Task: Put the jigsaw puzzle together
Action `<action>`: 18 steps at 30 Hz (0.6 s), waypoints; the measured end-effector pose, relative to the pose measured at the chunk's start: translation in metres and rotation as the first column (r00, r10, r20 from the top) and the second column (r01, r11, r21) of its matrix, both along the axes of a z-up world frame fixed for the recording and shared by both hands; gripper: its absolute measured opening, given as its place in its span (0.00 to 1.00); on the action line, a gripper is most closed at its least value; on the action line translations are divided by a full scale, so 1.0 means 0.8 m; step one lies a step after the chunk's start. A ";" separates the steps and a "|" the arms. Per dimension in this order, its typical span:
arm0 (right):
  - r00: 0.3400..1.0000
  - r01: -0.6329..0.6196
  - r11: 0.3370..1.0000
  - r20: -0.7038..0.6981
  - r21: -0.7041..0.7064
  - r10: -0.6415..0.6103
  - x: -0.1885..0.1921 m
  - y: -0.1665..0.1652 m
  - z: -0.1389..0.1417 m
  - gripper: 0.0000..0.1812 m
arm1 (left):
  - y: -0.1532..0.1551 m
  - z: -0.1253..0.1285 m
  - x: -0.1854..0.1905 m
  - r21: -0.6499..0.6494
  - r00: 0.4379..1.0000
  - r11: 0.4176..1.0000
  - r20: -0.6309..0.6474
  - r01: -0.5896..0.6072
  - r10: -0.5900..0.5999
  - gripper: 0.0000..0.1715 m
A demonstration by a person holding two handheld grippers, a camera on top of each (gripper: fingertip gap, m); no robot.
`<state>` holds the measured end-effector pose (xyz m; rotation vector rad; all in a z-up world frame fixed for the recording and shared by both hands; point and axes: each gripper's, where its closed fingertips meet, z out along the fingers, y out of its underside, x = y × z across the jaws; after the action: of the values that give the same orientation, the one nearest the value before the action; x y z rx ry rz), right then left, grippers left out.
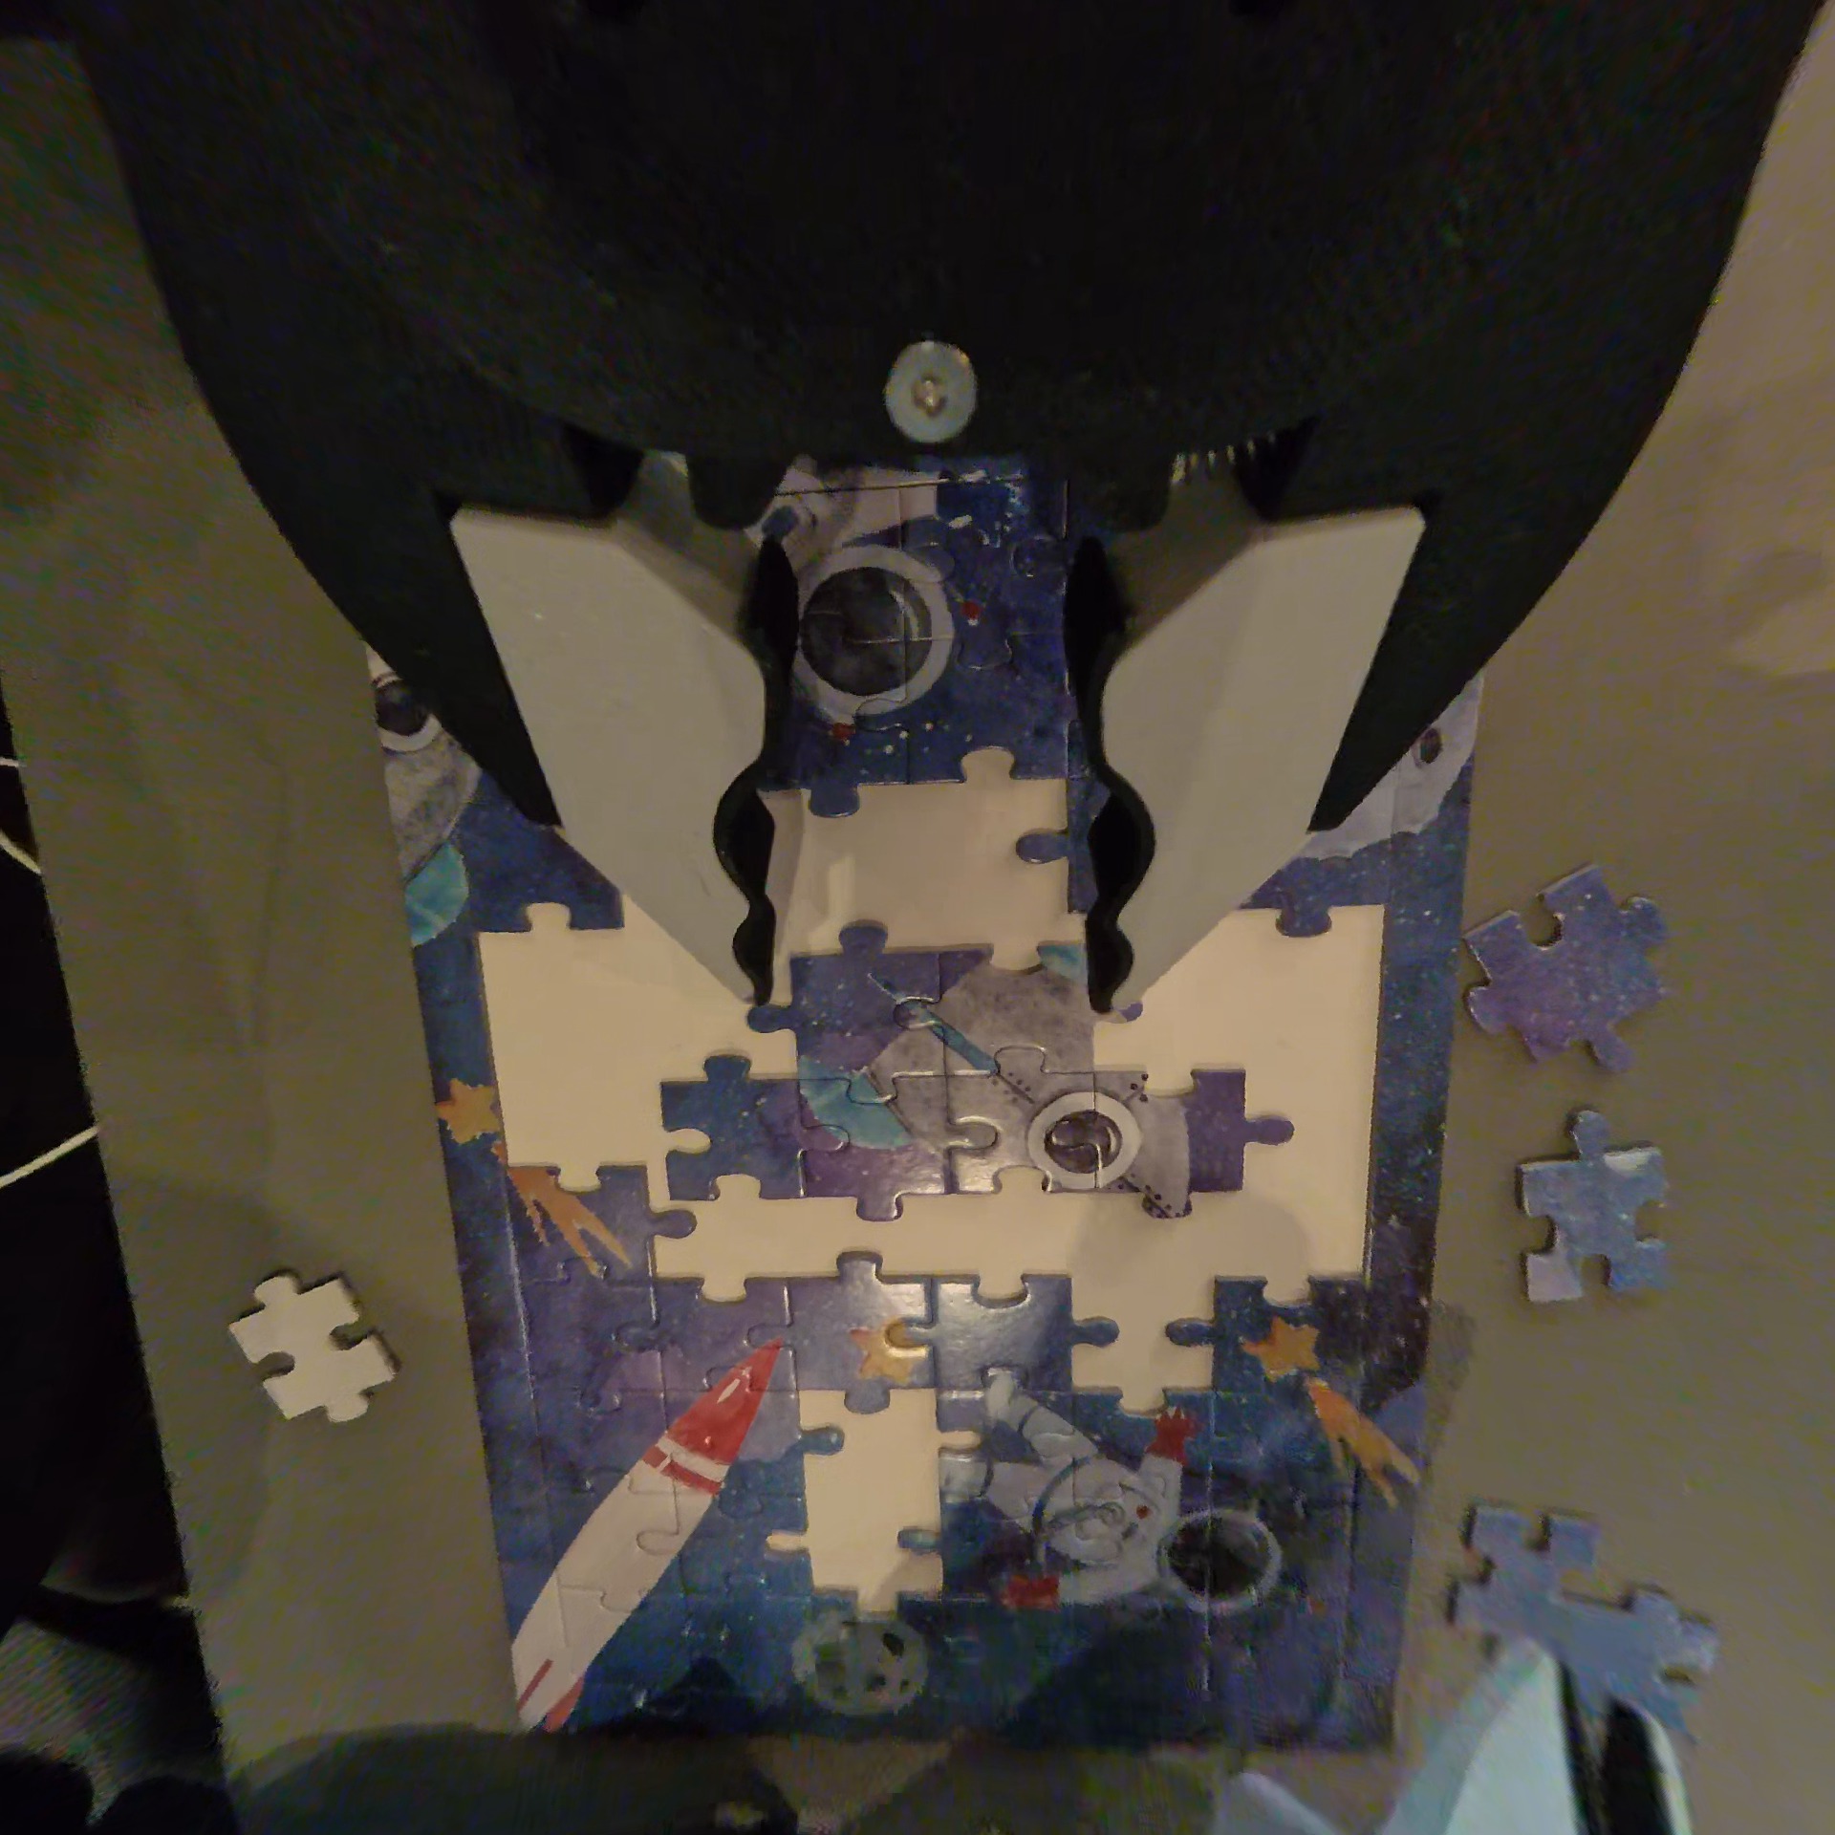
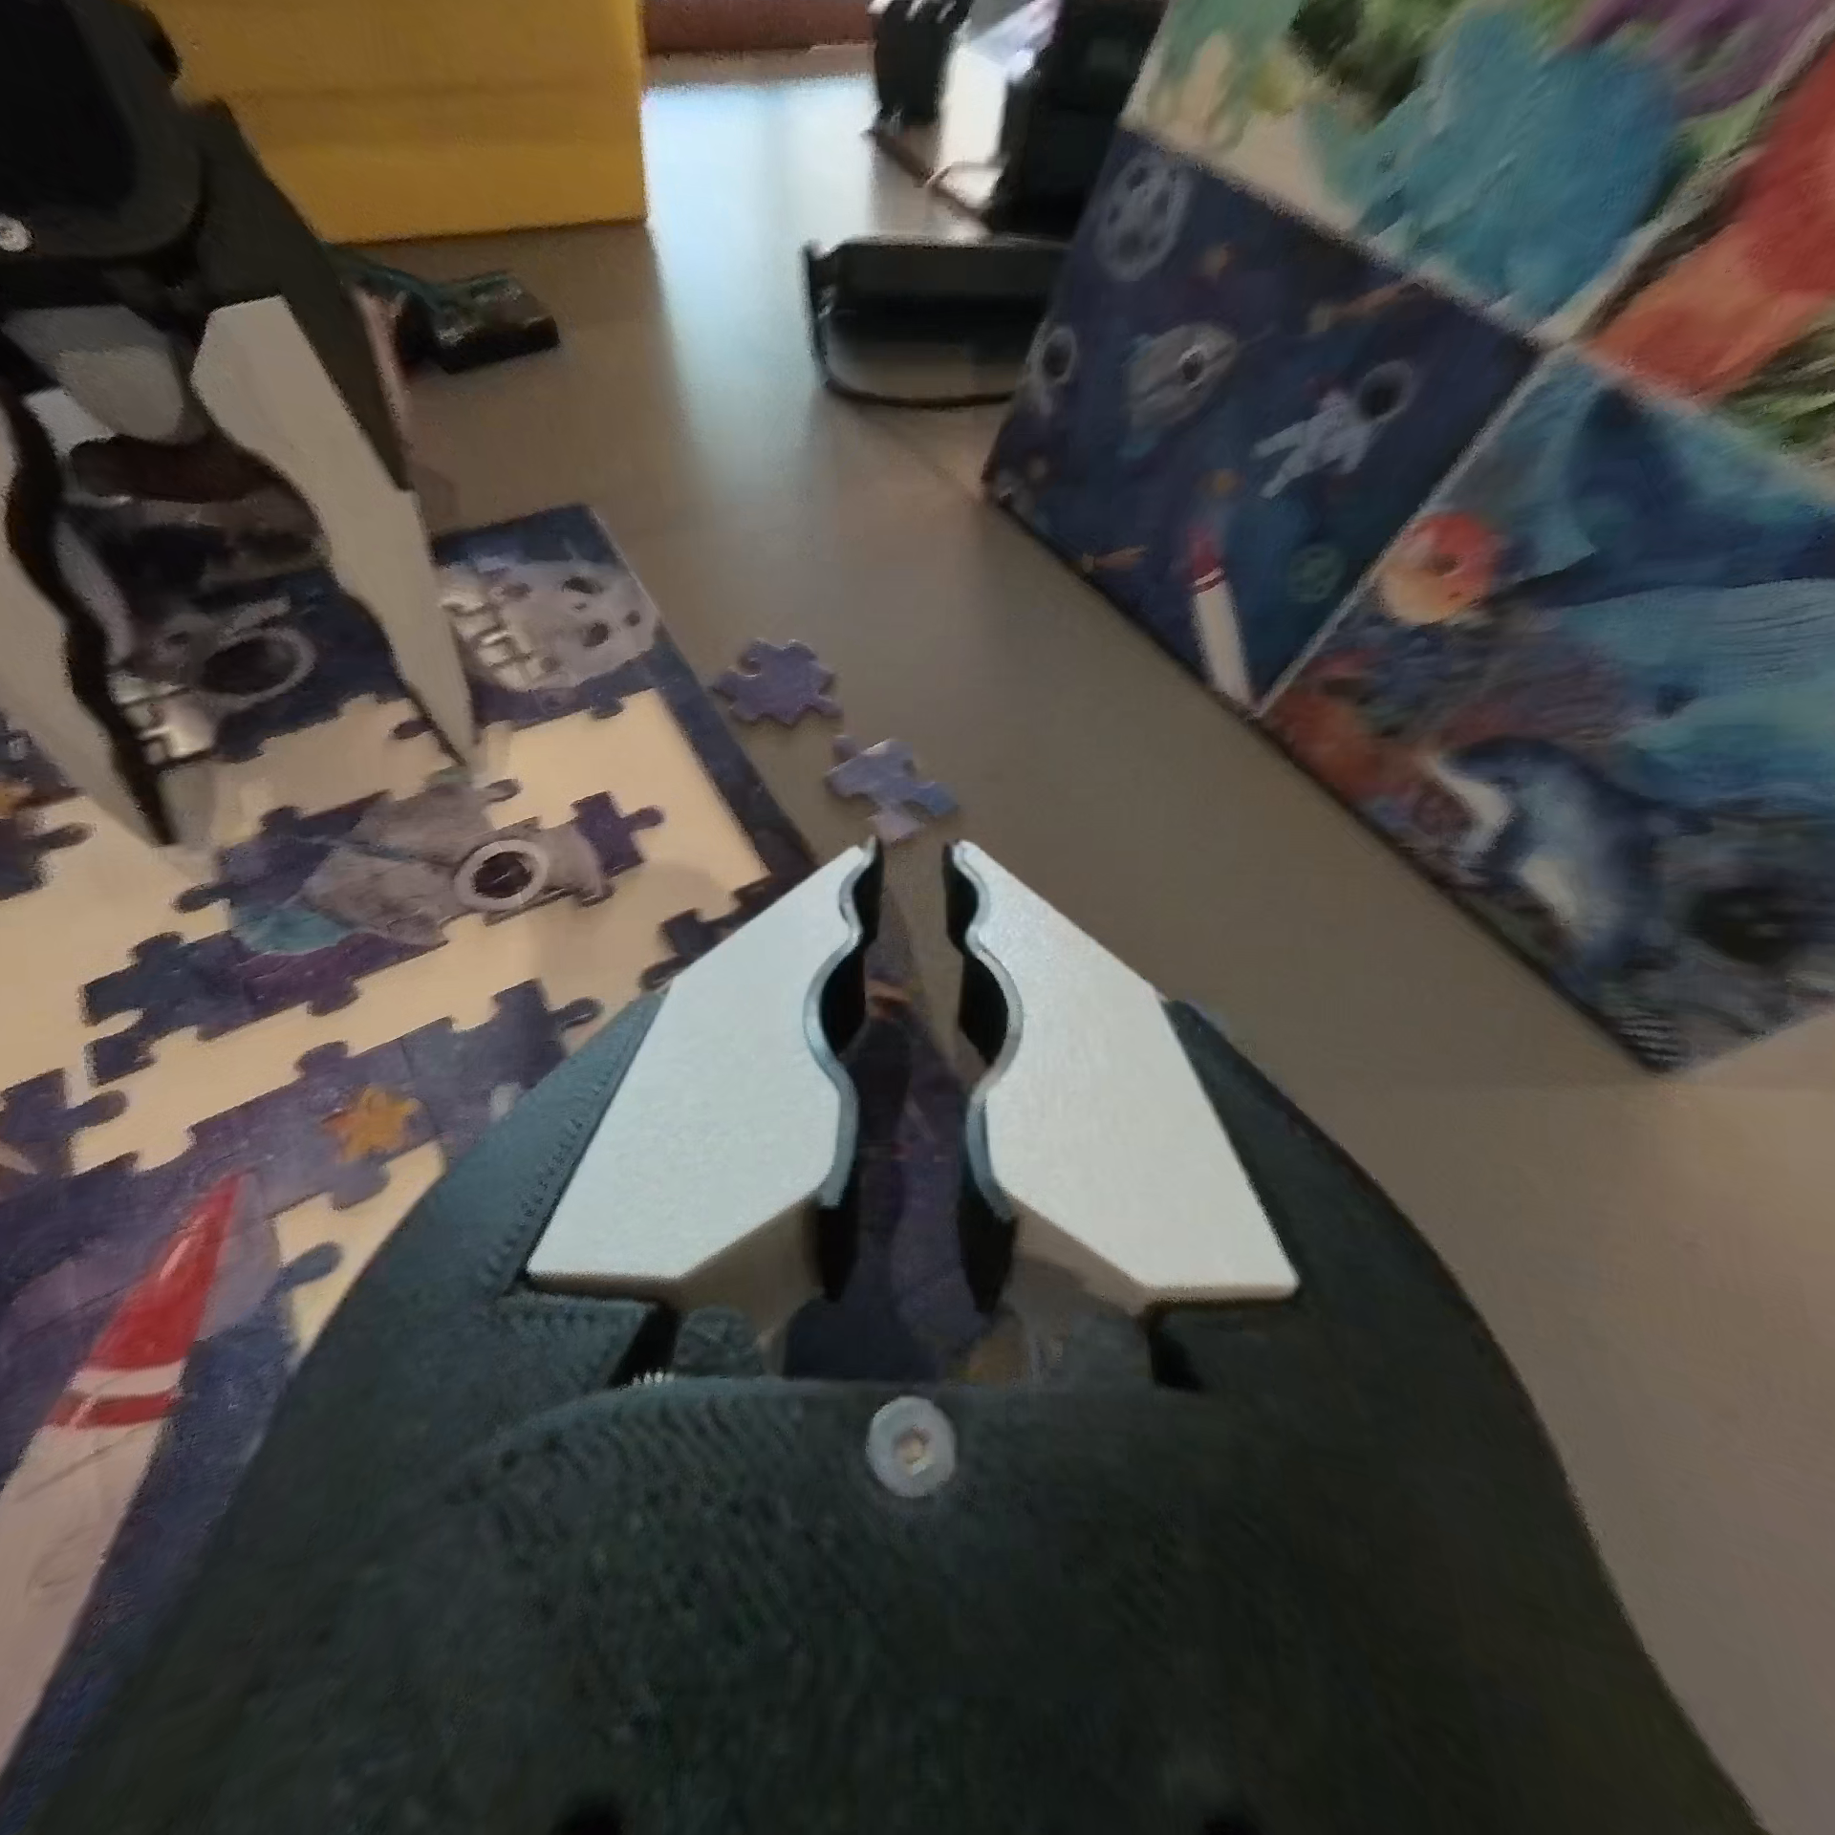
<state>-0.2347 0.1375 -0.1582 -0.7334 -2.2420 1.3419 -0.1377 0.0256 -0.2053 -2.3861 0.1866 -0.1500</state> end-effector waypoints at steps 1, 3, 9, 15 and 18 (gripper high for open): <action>0.998 0.036 0.999 -0.048 -0.003 -0.036 -0.005 0.013 0.015 0.07 | 0.001 0.007 0.000 0.028 1.000 1.000 0.016 -0.003 0.002 0.36; 0.982 0.113 0.993 -0.144 -0.041 -0.118 -0.011 0.048 0.055 0.07 | 0.003 0.028 -0.003 0.109 0.999 0.994 0.046 -0.018 0.013 0.36; 0.894 0.272 0.930 -0.292 -0.247 -0.339 0.006 0.176 0.139 0.01 | -0.003 0.075 -0.061 0.293 0.974 0.929 0.055 -0.226 0.220 0.35; 0.901 0.273 0.916 -0.255 -0.292 -0.350 0.014 0.212 0.128 0.00 | -0.020 0.085 -0.091 0.334 0.943 0.905 -0.106 -0.265 0.315 0.00; 0.923 0.257 0.927 -0.214 -0.274 -0.319 0.009 0.202 0.113 0.04 | -0.024 0.098 -0.100 0.374 0.921 0.883 -0.149 -0.285 0.360 0.00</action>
<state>-0.2277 0.2989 -0.0676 -0.8816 -1.7116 1.4780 -0.2173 0.0065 -0.1271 -2.0393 -0.0863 0.2810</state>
